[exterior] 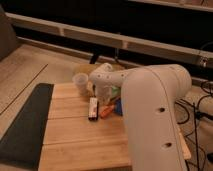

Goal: Push the eraser across the table

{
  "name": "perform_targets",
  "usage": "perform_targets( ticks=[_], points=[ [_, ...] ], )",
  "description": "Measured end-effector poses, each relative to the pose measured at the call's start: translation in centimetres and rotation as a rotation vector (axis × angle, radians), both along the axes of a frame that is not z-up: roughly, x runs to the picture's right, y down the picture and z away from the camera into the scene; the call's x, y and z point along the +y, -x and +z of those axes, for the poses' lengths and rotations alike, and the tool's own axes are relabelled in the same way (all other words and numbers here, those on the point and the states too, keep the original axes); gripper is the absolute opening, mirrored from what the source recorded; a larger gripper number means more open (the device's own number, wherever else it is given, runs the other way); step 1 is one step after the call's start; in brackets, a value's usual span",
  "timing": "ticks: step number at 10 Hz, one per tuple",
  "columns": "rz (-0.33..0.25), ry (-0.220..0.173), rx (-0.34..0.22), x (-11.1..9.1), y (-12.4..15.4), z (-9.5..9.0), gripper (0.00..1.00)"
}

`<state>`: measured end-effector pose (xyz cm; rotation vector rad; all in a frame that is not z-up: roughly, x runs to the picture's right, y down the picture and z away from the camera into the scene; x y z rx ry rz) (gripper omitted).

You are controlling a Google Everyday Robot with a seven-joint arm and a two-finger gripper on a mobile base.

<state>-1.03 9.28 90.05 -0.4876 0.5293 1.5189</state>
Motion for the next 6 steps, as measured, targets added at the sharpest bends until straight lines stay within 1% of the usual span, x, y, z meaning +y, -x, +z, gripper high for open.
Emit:
perform_targets(
  ticks=[6],
  points=[
    [-0.006, 0.005, 0.0, 0.82, 0.74, 0.67, 0.0]
  ],
)
